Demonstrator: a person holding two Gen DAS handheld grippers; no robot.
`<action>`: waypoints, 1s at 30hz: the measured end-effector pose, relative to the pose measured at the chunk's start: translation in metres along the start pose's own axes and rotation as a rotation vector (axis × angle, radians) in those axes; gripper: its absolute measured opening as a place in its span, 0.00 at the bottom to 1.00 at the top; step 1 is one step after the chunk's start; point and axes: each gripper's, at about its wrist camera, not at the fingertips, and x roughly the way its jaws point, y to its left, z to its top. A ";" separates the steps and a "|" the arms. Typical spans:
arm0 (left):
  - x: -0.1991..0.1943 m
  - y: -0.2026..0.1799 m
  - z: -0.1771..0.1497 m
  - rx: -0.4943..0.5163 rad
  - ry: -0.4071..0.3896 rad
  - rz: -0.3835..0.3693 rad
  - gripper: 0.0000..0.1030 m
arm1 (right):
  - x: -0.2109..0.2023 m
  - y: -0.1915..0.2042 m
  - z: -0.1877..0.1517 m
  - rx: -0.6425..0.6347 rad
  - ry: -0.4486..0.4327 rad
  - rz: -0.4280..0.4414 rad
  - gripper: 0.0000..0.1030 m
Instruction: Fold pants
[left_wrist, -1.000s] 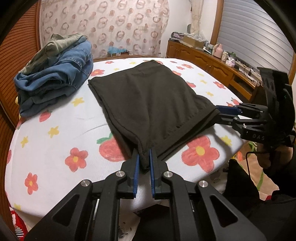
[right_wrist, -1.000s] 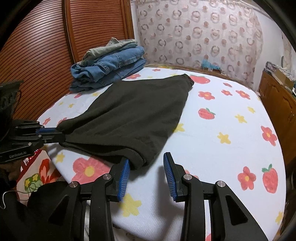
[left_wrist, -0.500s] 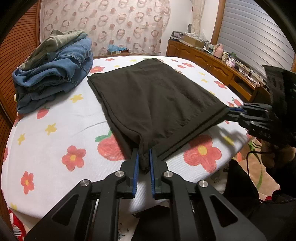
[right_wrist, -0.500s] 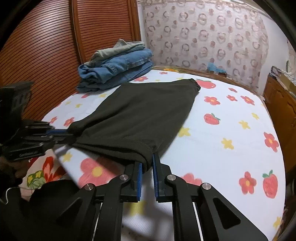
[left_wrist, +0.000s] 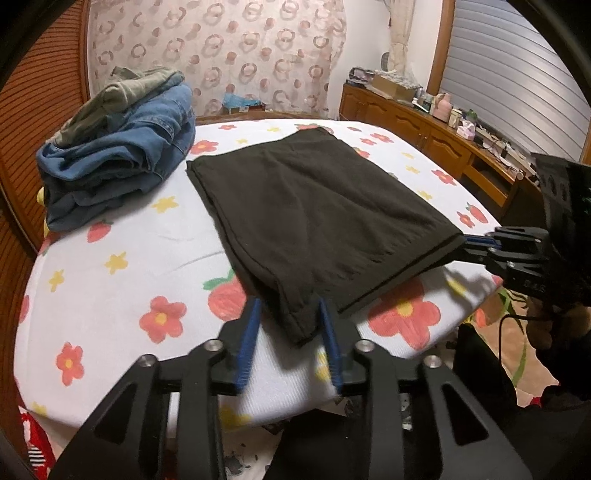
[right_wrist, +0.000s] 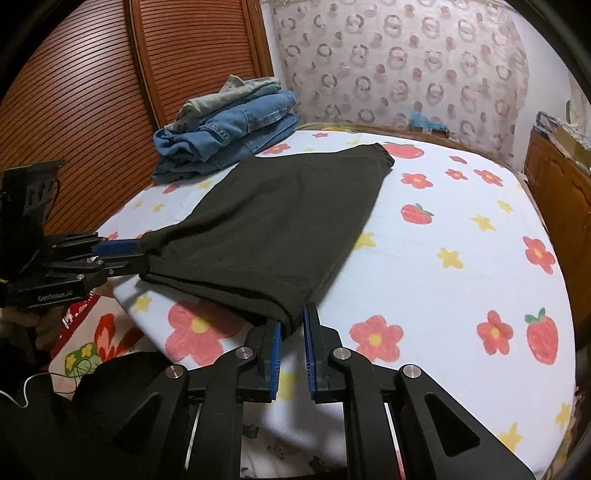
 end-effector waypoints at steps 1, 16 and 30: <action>-0.001 0.001 0.002 -0.002 -0.005 0.006 0.47 | -0.002 0.000 -0.001 0.000 -0.002 0.002 0.10; 0.010 0.009 0.014 -0.012 -0.026 0.046 0.49 | -0.009 0.004 0.012 -0.010 -0.046 0.001 0.27; 0.020 0.011 -0.004 -0.026 0.006 0.054 0.47 | 0.024 0.003 0.004 0.026 0.030 -0.047 0.29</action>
